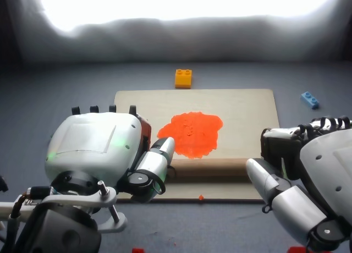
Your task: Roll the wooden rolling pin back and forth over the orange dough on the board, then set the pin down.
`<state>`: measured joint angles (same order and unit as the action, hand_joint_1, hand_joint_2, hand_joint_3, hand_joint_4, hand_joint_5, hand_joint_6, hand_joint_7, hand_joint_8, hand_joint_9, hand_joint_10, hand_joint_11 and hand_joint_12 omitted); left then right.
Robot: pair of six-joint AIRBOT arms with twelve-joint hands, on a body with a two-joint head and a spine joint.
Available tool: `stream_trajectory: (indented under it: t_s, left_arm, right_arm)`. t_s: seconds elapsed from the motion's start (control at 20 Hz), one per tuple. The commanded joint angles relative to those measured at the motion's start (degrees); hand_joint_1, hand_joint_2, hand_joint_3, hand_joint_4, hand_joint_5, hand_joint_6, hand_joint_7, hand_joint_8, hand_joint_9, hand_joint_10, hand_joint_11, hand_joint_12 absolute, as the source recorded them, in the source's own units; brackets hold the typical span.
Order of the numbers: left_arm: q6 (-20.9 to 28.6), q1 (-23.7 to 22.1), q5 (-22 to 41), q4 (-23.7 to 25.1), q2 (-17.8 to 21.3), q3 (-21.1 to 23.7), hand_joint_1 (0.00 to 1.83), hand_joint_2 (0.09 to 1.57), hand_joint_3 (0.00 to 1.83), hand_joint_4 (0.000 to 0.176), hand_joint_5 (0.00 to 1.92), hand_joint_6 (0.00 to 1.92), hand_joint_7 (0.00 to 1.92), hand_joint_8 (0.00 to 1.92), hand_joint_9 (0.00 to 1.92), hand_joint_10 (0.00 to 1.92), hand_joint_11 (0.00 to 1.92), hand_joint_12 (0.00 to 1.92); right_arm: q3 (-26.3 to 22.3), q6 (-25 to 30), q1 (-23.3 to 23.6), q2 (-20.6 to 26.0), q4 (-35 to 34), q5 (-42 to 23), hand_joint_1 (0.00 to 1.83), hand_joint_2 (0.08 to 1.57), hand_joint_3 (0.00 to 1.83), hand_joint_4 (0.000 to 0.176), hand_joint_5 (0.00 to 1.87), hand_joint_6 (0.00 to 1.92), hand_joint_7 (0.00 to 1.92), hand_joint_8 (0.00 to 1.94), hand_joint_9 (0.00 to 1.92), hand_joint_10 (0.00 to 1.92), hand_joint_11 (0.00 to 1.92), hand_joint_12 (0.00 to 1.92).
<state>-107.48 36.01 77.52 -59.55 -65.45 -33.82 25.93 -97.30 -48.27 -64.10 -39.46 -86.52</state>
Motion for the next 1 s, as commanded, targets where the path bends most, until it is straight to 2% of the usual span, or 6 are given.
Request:
stream_trajectory:
  t_s: [0.0,0.15,0.5,0.55,0.9,0.95]
  left_arm:
    - [0.13,-0.17,4.44,4.81,0.08,-0.34,0.00,1.13,0.22,0.000,0.04,0.01,0.04,0.01,0.00,0.01,0.00,0.01]
    - [0.13,-0.19,4.44,4.82,-0.02,-0.81,0.00,1.26,0.02,0.000,0.04,0.00,0.03,0.00,0.00,0.00,0.00,0.00]
    - [0.99,0.45,4.45,5.24,-0.54,-1.17,0.00,1.23,0.00,0.000,0.00,0.00,0.00,0.00,0.00,0.00,0.00,0.00]
    - [2.25,1.04,4.46,6.64,-0.77,-1.57,0.00,1.23,0.00,0.000,0.00,0.00,0.00,0.00,0.00,0.00,0.00,0.00]
    - [7.90,5.94,5.55,12.73,-3.56,-4.95,0.00,1.29,0.03,0.000,0.00,0.00,0.00,0.00,0.00,0.00,0.00,0.00]
    - [8.12,6.93,5.95,12.98,-4.23,-5.57,0.00,1.30,0.03,0.000,0.00,0.00,0.00,0.00,0.00,0.00,0.00,0.00]
  right_arm:
    - [-0.01,-0.19,0.80,0.00,4.83,-4.76,0.00,1.17,0.17,0.000,0.14,0.09,0.15,0.06,0.12,0.08,0.00,0.35]
    - [0.00,-0.28,0.97,0.62,4.83,-4.88,0.00,1.22,0.01,0.000,0.13,0.00,0.14,0.00,0.12,0.00,0.00,0.20]
    - [0.35,0.62,0.76,0.26,3.95,-5.50,0.00,1.25,0.00,0.000,0.15,0.00,0.15,0.00,0.12,0.00,0.00,0.19]
    - [0.51,0.76,0.84,-0.27,1.84,-5.16,0.00,1.25,0.00,0.000,0.12,0.00,0.13,0.00,0.09,0.00,0.00,0.10]
    - [4.47,1.39,1.75,-5.42,-0.32,-6.00,0.00,1.36,0.03,0.000,0.12,0.01,0.14,0.01,0.10,0.01,0.00,0.17]
    - [4.89,1.39,1.59,-5.85,-0.43,-5.63,0.00,1.39,0.03,0.000,0.09,0.00,0.11,0.01,0.07,0.00,0.00,0.08]
